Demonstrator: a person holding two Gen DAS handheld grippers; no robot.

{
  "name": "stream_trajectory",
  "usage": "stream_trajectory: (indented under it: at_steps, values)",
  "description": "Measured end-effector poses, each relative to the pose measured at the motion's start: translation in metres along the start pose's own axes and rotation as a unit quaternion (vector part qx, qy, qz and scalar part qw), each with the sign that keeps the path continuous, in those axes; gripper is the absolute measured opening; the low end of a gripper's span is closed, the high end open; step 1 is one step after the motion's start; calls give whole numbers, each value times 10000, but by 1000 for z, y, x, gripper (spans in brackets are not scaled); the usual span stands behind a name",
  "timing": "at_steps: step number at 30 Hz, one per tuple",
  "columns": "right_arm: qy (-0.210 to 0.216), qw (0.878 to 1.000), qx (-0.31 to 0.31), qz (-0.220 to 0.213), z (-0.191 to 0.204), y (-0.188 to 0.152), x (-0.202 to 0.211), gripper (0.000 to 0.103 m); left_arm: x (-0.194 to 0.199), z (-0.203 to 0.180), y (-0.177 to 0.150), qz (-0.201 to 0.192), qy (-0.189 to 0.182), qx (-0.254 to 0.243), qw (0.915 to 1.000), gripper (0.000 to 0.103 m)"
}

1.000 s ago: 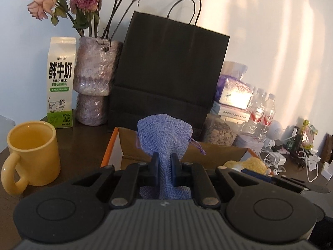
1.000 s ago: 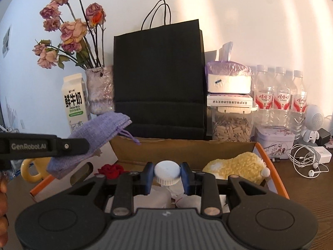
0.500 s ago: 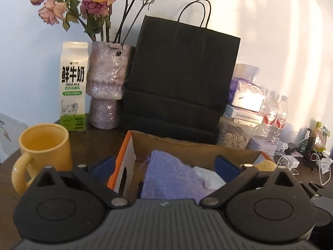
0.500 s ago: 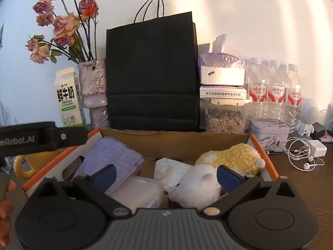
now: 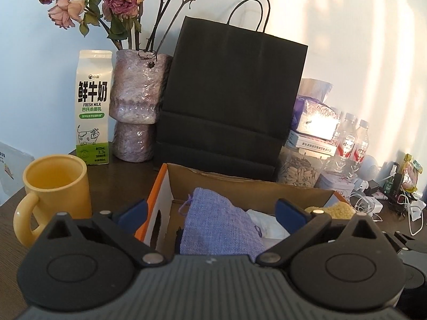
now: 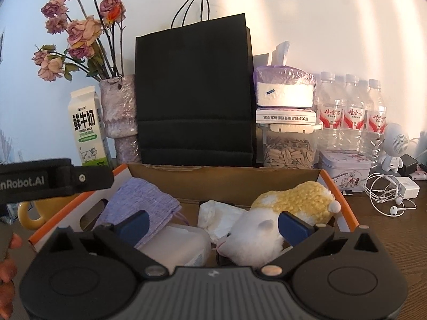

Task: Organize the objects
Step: 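Lower both grippers into the box and open them, releasing pouch and cap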

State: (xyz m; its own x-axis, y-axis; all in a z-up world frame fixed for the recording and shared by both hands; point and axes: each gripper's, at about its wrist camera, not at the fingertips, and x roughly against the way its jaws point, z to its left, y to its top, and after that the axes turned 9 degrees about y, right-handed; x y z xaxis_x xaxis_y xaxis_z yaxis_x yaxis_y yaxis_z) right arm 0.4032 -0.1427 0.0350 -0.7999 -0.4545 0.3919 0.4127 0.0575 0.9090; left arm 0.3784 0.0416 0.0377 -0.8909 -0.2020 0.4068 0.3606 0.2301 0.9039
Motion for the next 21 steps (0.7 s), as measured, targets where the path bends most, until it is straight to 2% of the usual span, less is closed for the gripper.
stream_trajectory:
  at_steps: [21]
  values:
    - [18, 9998, 167, -136, 7, -2, 33, 103, 35, 3, 1, -193, -200, -41, 9996, 103]
